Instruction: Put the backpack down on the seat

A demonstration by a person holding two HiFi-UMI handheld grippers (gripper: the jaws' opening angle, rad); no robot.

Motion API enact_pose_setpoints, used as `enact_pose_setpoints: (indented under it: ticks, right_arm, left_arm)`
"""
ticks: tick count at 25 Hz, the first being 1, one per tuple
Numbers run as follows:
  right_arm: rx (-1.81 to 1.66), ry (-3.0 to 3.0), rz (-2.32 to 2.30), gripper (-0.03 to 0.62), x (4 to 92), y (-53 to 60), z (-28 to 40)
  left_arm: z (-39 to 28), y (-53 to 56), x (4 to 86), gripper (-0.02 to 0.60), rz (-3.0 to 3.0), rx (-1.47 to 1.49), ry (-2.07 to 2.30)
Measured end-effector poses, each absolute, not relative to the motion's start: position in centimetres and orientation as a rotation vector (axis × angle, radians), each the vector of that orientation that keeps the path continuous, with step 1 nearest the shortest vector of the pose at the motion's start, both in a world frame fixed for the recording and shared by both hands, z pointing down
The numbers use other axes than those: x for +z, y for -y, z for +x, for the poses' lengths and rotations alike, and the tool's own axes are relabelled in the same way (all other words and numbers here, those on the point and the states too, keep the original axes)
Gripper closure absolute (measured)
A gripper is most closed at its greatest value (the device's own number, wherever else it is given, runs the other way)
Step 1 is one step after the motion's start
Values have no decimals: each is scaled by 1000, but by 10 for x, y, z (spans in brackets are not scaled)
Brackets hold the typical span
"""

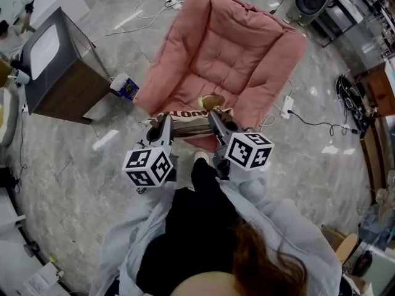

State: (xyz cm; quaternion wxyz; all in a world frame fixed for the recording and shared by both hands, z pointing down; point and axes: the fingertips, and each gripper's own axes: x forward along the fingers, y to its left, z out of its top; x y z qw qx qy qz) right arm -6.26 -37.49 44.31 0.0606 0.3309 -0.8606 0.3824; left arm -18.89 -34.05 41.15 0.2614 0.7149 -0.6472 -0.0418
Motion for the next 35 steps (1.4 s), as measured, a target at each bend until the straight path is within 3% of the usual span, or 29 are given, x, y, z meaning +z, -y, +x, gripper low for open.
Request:
enact_pose_setpoints:
  ticks: [19,35]
  right_arm:
    - [1007,2607,1009,585,431,529,-36]
    - [1123,2393,1097,585,512,433,20]
  left_arm:
    - [-147,473,417,568,2005,-115,1639]
    - [-97,395,505,568,1875,-36,1420]
